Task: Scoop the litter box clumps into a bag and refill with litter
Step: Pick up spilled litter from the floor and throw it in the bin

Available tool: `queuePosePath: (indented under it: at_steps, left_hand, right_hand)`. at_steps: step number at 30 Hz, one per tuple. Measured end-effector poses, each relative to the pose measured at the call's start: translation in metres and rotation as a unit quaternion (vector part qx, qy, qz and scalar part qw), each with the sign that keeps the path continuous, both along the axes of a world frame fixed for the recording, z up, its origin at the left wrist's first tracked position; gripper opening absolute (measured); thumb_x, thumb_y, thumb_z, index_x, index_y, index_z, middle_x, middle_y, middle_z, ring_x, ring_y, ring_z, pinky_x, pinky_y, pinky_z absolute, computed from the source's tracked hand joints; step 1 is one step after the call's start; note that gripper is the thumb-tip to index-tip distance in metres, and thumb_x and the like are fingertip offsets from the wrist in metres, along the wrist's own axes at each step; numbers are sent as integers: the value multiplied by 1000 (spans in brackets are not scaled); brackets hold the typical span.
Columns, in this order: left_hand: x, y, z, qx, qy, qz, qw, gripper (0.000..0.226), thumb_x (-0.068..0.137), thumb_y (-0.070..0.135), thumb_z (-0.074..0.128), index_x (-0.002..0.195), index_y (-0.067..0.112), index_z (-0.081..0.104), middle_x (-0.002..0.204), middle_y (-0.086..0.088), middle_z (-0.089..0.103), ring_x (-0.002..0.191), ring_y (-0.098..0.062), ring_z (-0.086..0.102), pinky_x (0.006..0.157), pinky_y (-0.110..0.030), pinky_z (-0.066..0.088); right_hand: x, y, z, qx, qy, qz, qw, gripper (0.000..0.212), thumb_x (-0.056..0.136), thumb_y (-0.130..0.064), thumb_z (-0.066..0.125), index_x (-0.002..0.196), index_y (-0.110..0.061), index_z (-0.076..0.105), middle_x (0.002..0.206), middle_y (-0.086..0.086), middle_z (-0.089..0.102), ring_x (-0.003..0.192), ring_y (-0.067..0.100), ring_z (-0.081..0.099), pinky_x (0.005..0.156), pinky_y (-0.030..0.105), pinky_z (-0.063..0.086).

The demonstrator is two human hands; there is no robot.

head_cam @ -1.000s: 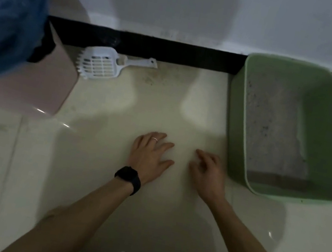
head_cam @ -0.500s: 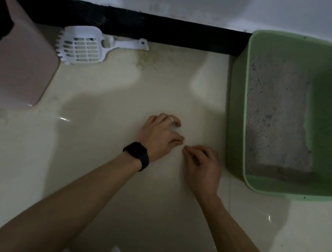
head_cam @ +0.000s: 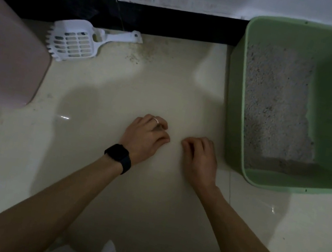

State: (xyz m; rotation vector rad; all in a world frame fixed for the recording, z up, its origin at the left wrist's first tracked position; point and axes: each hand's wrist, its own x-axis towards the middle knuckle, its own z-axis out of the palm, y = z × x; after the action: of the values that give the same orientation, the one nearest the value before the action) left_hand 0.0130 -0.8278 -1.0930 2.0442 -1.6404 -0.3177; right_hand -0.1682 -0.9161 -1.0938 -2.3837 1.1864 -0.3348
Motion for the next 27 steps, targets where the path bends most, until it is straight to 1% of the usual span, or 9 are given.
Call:
queuePosePath:
  at_steps: [3, 9, 12, 14, 17, 18, 20, 23, 27]
  left_hand:
    - [-7, 6, 0, -4, -10, 17, 1000, 27, 89, 40, 55, 80, 27, 76, 102, 4, 65, 97, -17, 49, 75, -31, 42]
    - [-25, -2, -1, -35, -55, 30, 997, 13, 85, 34, 67, 76, 28, 75, 99, 6, 67, 93, -19, 49, 75, -34, 39]
    - [-31, -5, -4, -39, -87, 32, 995, 8, 85, 27, 72, 78, 22, 73, 99, 4, 67, 91, -21, 52, 73, -35, 40]
    - [-32, -5, -6, -36, -99, 20, 994, 5, 83, 20, 74, 79, 18, 71, 100, 1, 67, 91, -22, 53, 73, -36, 40]
    - [-29, -7, -8, -22, -114, -17, 993, 5, 82, 10, 70, 81, 15, 68, 102, -2, 65, 96, -23, 52, 82, -38, 38]
    - [-26, -8, -8, -14, -111, -7, 994, 6, 83, 9, 69, 82, 14, 67, 104, -2, 65, 98, -23, 52, 86, -39, 37]
    - [-17, -9, -7, -1, -84, 62, 994, 5, 85, 10, 68, 84, 15, 68, 108, -1, 65, 103, -23, 53, 92, -39, 33]
    - [2, -22, 0, 1, -32, 166, 986, 7, 90, 18, 62, 87, 16, 68, 109, -3, 64, 103, -27, 55, 91, -37, 29]
    - [13, -40, 3, 1, -18, 151, 988, 8, 89, 22, 66, 86, 17, 71, 108, -2, 65, 102, -25, 54, 89, -33, 29]
  right_hand:
    - [2, -2, -2, 10, -6, -16, 1000, 14, 93, -25, 63, 90, -13, 69, 88, 5, 61, 87, 24, 54, 73, 35, 45]
    - [6, -5, -3, 1, -18, -7, 1000, 13, 91, -25, 66, 90, -13, 71, 86, 5, 62, 85, 24, 55, 70, 33, 45]
    - [9, -7, -2, -25, -16, 26, 999, 13, 92, -22, 64, 91, -11, 71, 84, 7, 61, 81, 26, 56, 67, 35, 46]
    - [12, -8, -1, -50, 8, 52, 997, 13, 93, -21, 61, 91, -11, 69, 84, 9, 60, 79, 28, 56, 64, 37, 47]
    - [16, -9, 2, -100, 49, 81, 990, 13, 91, -19, 60, 85, -9, 67, 80, 11, 59, 75, 31, 55, 59, 37, 47]
    - [17, -10, 3, -110, 56, 85, 989, 14, 91, -18, 59, 83, -8, 65, 79, 11, 58, 74, 31, 55, 59, 37, 47]
    - [17, -10, 3, -98, 51, 80, 991, 18, 93, -19, 55, 83, -7, 63, 79, 13, 56, 75, 32, 53, 61, 38, 46]
    - [19, -8, 0, -51, 24, 51, 997, 21, 95, -20, 50, 84, -6, 61, 81, 14, 55, 76, 33, 51, 69, 40, 41]
    - [23, -6, 0, -1, 27, 27, 999, 14, 94, -16, 56, 85, -8, 61, 84, 13, 56, 79, 32, 50, 74, 41, 44]
